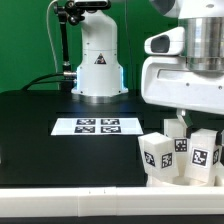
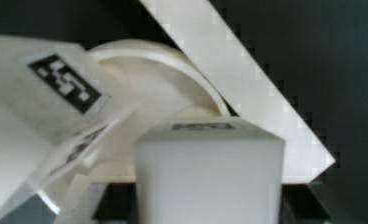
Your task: Assemble stool
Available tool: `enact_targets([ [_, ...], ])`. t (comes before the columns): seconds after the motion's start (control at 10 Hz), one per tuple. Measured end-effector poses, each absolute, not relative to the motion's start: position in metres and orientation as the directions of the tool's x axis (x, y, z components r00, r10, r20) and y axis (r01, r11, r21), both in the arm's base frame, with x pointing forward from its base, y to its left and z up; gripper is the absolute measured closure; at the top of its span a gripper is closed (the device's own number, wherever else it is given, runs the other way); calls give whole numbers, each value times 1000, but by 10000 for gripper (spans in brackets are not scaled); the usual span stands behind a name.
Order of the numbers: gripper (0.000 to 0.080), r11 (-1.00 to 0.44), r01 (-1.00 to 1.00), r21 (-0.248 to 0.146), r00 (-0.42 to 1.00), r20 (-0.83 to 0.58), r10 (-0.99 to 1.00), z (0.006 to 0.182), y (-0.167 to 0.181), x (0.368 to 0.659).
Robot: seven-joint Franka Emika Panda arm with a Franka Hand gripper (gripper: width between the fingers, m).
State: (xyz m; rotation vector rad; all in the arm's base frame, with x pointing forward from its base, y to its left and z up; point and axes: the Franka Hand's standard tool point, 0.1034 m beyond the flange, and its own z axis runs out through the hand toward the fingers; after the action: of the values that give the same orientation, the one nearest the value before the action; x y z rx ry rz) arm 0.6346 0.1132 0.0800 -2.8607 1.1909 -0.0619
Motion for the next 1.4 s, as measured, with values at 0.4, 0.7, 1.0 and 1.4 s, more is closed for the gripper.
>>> enact_targets([
  [0.4,459,-269,-955,-126,276,-42,-960,80,118,637],
  [0.7,459,131,-980,-148,-111,-136,-984,80,123,636],
  [1.0,459,392,-914,-105,-365,-209,-907,80,127,636],
  [1.4,459,511,-857,-67,-482,-251,-840,80,127,636],
])
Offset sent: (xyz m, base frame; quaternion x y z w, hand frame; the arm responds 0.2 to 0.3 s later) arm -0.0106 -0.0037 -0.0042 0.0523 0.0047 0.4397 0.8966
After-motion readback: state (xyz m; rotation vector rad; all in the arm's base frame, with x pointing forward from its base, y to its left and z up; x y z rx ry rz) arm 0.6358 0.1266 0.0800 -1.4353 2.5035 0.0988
